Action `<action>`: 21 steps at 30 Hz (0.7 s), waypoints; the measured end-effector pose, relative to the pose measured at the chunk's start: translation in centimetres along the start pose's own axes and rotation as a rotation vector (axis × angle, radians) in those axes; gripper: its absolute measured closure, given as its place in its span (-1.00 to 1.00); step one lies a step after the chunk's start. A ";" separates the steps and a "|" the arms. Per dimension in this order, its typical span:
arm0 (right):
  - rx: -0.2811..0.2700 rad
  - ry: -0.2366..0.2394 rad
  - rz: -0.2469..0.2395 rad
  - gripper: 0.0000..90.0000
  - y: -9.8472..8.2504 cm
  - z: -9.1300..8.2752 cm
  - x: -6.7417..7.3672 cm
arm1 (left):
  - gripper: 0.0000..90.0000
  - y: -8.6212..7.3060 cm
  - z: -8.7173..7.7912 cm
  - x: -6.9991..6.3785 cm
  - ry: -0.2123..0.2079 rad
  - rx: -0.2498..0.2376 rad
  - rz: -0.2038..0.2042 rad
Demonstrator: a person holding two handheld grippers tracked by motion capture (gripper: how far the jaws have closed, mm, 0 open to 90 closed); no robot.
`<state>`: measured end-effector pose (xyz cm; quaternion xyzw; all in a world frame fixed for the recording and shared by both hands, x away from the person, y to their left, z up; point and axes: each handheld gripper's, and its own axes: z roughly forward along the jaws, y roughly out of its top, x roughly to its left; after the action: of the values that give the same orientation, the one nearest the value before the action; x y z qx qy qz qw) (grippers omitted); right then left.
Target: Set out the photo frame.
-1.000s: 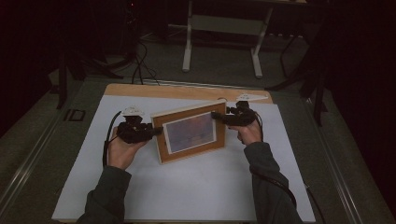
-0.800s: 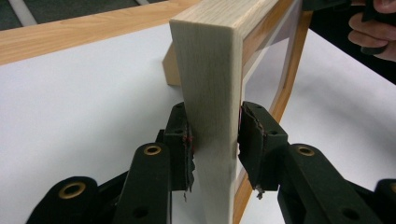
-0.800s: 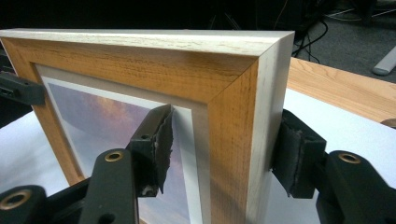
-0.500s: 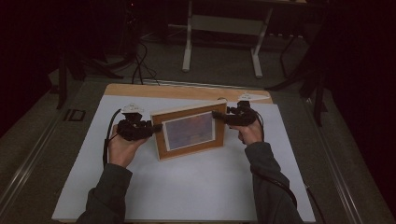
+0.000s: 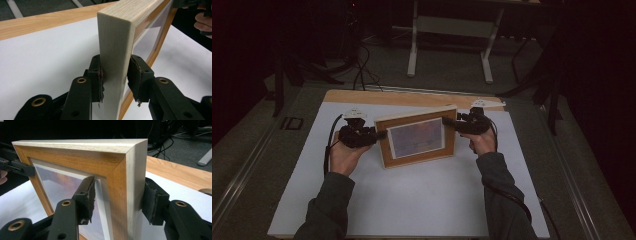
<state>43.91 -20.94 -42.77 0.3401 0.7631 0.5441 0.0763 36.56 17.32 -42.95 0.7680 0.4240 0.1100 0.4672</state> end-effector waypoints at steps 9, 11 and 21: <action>-0.003 -0.016 0.015 0.13 -0.5 -0.2 -0.2 | 0.43 0.5 0.9 0.9 -0.008 -0.010 -0.006; -0.009 -0.026 0.026 0.17 -0.8 -0.4 -0.3 | 0.41 0.8 1.4 1.3 -0.015 -0.024 -0.013; -0.004 -0.014 0.051 0.29 -1.4 -0.9 -0.3 | 0.33 1.0 2.0 2.3 -0.032 -0.066 -0.061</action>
<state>43.08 -22.03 -43.76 0.3631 0.7525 0.5451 0.0686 39.66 17.63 -43.76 0.7404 0.4358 0.0974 0.5023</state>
